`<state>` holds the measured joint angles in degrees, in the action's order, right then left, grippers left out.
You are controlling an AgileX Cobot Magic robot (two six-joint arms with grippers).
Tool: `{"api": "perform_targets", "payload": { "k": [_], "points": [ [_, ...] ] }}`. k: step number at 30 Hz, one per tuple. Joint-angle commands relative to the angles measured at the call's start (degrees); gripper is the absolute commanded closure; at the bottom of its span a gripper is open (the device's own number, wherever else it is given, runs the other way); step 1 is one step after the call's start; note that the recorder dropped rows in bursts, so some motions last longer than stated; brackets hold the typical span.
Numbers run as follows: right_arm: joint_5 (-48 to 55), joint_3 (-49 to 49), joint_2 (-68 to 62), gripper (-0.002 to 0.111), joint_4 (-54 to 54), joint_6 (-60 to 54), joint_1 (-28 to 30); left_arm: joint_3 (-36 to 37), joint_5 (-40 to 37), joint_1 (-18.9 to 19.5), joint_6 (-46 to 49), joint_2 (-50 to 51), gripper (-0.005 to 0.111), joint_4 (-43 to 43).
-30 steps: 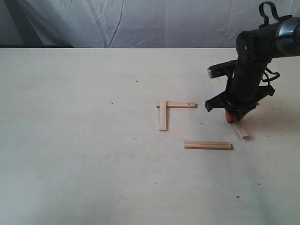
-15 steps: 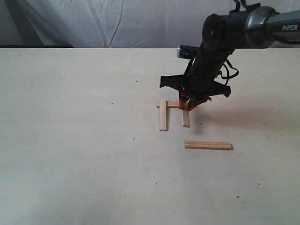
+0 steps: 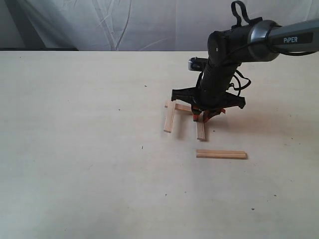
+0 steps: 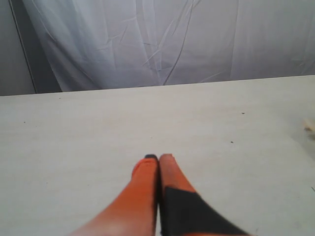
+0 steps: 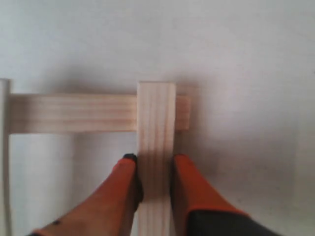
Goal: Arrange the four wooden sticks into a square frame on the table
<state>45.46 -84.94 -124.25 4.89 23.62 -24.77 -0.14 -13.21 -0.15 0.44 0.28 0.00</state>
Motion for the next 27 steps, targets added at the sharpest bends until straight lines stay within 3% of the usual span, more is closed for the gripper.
{"api": "perform_targets", "payload": {
  "k": [1,7,16,19,22,24,27],
  "points": [
    [-0.81,-0.57,0.10,0.107,-0.95,0.66,0.13,0.14,-0.05,-0.42,-0.02,-0.28,0.107,-0.35],
    [-1.38,-0.57,-0.69,0.106,-1.16,0.56,0.13,0.14,-0.05,-0.42,-0.02,-0.28,0.107,-0.35],
    [-2.27,-0.96,-0.58,0.051,-3.60,0.43,0.13,0.14,-0.05,-0.42,-0.02,-0.28,0.107,-0.35],
    [0.49,-0.96,2.93,0.050,-3.14,0.14,0.13,0.14,-0.05,-0.42,-0.02,-0.28,0.107,-0.35],
    [6.38,-0.96,8.11,0.055,-1.26,-10.17,2.46,0.14,-0.05,-0.42,-0.02,-0.28,0.107,-0.35],
    [9.80,-0.82,10.12,0.065,0.84,-16.16,4.43,0.14,-0.05,-0.42,-0.02,-0.28,0.107,-0.35],
    [11.34,2.08,13.81,0.091,1.92,-21.05,7.69,0.14,-0.05,-0.42,-0.02,-0.28,0.107,-0.35]
  ]
}}
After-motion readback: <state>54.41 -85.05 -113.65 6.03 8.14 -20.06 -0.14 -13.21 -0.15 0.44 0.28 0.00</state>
